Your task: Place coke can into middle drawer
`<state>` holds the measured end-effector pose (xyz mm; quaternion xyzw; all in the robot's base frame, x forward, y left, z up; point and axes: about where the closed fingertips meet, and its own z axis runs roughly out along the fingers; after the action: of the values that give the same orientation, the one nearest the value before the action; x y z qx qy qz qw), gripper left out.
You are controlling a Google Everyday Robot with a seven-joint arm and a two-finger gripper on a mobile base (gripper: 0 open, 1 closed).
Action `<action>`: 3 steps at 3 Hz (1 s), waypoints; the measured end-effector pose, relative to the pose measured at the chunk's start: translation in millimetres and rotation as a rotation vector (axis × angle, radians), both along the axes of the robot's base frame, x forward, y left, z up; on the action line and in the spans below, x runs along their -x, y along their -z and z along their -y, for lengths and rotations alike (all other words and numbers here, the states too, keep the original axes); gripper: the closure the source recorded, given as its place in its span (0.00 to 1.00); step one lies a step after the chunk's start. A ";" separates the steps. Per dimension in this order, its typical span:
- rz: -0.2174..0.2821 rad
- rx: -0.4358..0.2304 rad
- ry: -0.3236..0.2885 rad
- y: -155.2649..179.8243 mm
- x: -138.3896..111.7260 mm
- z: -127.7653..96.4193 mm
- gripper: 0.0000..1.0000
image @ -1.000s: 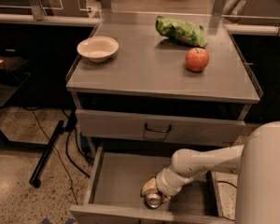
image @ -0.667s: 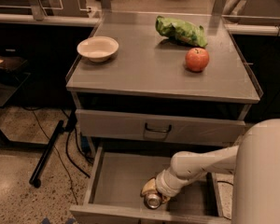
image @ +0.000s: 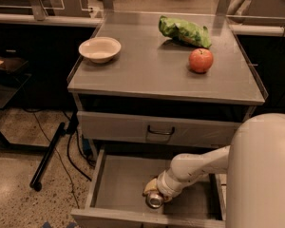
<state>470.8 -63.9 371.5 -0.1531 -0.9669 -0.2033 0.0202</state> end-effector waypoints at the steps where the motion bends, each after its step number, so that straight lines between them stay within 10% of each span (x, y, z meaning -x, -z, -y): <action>1: 0.000 0.000 0.000 0.0 0.0 0.0 1.00; 3: 0.000 0.000 0.000 0.0 0.0 0.0 0.61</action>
Offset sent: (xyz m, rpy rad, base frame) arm 0.0000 0.0000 0.0000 0.0000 0.0000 0.0000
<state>470.7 -63.9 371.5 -0.1530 -0.9669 -0.2033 0.0203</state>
